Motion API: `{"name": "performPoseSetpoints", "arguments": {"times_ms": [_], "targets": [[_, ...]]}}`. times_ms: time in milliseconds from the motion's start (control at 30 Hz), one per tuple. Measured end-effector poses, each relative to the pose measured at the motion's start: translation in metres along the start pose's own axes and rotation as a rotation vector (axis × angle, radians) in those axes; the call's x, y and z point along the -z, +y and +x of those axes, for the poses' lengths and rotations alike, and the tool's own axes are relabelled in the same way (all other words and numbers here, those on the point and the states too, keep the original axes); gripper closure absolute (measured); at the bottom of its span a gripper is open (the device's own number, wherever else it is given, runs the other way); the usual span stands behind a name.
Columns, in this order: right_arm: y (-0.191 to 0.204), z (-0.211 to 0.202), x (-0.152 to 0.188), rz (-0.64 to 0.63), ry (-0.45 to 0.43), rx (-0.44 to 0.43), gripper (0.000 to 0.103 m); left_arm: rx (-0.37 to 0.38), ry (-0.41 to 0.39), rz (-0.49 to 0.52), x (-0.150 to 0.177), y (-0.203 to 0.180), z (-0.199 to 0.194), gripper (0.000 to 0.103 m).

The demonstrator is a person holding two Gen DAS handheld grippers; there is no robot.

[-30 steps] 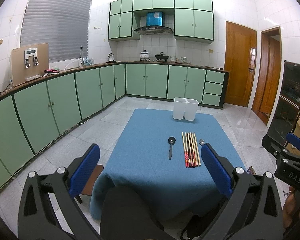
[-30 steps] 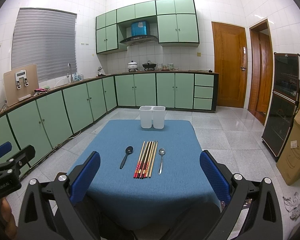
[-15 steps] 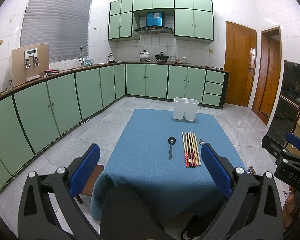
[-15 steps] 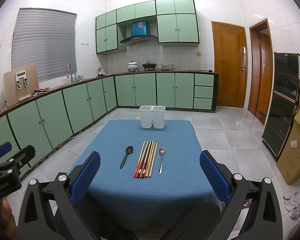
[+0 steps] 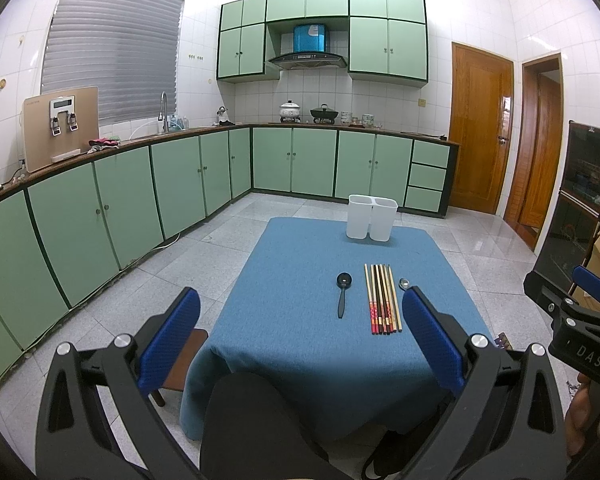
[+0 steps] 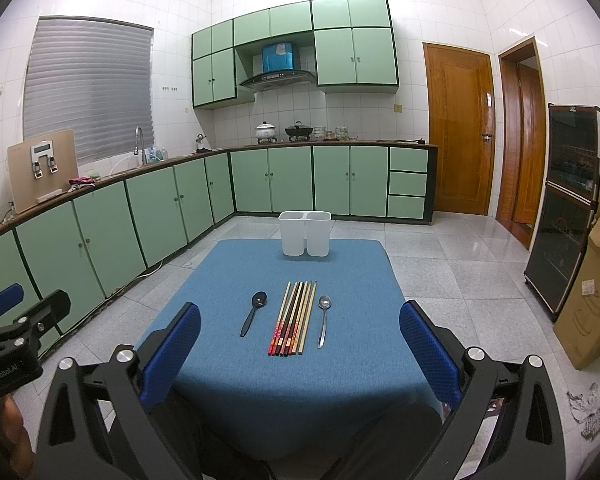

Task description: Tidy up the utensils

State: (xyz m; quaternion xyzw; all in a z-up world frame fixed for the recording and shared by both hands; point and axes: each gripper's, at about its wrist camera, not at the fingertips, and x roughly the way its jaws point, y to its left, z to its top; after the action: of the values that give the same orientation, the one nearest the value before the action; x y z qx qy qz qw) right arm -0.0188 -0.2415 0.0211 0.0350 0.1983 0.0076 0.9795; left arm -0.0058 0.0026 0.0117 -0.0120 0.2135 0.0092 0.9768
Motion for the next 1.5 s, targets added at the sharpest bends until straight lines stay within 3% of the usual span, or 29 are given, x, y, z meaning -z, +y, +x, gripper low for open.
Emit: {"name": "performPoseSetpoints", "arguments": {"times_ms": [733, 967, 1167, 1367, 1500], "targets": [[0.002, 0.001, 0.003, 0.004, 0.009, 0.001, 0.006, 0.003, 0.007, 0.001, -0.001, 0.002, 0.002, 0.005], [-0.001, 0.019, 0.011, 0.000, 0.043, 0.009, 0.006, 0.035, 0.039, 0.018, 0.007, -0.002, 0.027, 0.005], [-0.009, 0.064, 0.025, -0.008, 0.122, 0.015, 0.006, 0.089, 0.105, 0.061, 0.019, -0.012, 0.077, 0.005], [-0.023, 0.137, 0.043, 0.020, 0.237, 0.026, 0.006, 0.136, 0.254, 0.087, 0.042, -0.017, 0.166, 0.005], [-0.036, 0.188, 0.057, 0.062, 0.305, 0.024, 0.016, 0.139, 0.333, 0.106, 0.058, -0.018, 0.226, 0.005]]}}
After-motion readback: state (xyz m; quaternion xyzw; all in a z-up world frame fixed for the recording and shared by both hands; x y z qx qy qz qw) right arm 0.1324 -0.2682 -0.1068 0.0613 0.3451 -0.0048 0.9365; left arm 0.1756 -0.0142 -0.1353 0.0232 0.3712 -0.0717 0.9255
